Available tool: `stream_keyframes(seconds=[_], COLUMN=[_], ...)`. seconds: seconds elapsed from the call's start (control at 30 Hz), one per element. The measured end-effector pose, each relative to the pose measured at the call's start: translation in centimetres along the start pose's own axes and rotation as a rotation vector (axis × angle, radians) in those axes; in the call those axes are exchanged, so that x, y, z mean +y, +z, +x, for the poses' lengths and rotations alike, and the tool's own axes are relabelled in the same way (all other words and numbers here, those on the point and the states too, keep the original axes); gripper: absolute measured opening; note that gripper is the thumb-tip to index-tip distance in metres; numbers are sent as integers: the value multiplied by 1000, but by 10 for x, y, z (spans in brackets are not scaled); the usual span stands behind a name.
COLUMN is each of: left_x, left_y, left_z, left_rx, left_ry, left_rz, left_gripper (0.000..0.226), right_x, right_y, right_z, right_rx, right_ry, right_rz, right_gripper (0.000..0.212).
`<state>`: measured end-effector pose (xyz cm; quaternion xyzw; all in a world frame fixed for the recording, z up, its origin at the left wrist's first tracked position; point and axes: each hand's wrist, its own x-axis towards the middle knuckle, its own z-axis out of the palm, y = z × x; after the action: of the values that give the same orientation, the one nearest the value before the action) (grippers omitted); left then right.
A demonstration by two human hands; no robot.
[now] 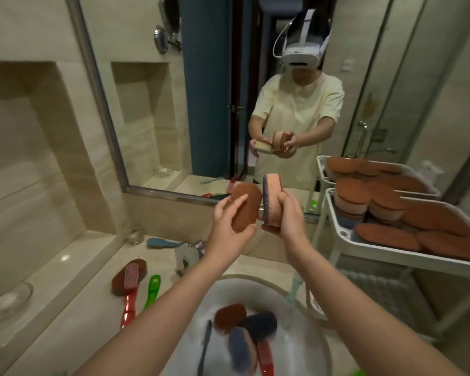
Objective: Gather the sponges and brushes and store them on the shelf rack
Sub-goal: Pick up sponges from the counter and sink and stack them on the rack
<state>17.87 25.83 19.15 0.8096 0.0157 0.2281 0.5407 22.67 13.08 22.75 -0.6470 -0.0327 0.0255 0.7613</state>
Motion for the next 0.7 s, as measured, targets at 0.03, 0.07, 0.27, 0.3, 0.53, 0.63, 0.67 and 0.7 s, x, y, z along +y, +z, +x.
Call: stream_keyframes(seconds=[0.03, 0.07, 0.27, 0.3, 0.53, 0.63, 0.67, 0.7], left_x=[9, 17, 60, 65, 101, 118, 123, 129], left_y=[8, 16, 62, 70, 131, 158, 167, 176], left_z=[1, 2, 6, 5, -4, -7, -8, -7], left_rx=[-4, -6, -37, -44, -48, -92, -109, -127], left_ry=[17, 33, 130, 147, 274, 298, 301, 304], left_rz=[-5, -5, 32, 36, 78, 80, 81, 81], left_gripper=[66, 69, 77, 75, 51, 51, 52, 54], right_x=[-9, -18, -55, -58, -77, -85, -88, -91], right_y=[-11, -21, -82, -91, -165, -198, -208, -218], right_z=[2, 3, 3, 2, -11, -15, -16, -17], right_rx=[2, 2, 5, 8, 39, 53, 60, 69], right_ry=[-17, -36, -114, -113, -98, -137, -150, -159], right_rz=[6, 13, 28, 36, 57, 7, -12, -24], right_gripper=[25, 23, 26, 29, 34, 38, 39, 40])
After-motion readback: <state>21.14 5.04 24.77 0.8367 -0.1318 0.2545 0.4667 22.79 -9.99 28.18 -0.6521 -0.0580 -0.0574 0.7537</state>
